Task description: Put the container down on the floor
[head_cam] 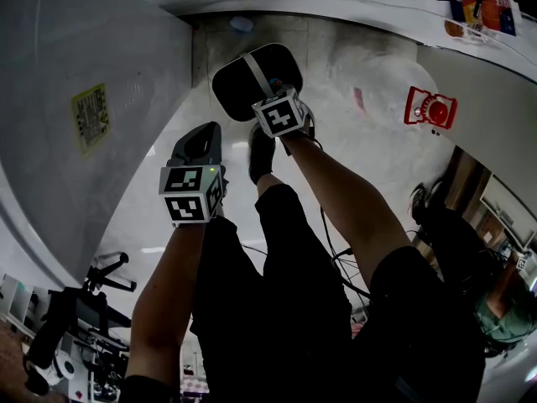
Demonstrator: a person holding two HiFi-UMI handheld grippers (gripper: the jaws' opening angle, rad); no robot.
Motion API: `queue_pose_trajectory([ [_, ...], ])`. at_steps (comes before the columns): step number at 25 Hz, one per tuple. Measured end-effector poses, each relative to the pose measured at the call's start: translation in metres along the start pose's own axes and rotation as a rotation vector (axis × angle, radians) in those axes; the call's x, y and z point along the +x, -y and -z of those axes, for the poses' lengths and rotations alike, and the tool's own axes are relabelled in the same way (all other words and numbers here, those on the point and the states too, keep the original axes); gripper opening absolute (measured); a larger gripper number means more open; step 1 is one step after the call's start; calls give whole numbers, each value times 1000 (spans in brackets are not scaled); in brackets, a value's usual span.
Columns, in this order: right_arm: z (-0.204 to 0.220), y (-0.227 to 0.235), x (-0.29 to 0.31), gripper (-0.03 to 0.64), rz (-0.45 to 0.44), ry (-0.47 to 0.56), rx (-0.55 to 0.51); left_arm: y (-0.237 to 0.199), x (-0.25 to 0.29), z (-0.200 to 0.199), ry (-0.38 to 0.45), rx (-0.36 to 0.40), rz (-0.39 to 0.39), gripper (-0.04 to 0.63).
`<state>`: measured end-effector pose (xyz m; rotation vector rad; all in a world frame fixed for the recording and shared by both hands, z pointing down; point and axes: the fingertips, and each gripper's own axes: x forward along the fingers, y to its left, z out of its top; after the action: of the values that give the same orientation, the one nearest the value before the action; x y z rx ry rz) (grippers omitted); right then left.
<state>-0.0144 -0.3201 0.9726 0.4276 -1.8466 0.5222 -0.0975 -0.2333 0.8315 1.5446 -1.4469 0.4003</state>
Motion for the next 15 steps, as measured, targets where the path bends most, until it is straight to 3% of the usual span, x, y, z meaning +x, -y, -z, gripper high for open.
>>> queue_pose_trajectory([
  [15, -5, 6, -20, 80, 36, 12, 40, 12, -16, 2, -1, 4, 5, 9],
])
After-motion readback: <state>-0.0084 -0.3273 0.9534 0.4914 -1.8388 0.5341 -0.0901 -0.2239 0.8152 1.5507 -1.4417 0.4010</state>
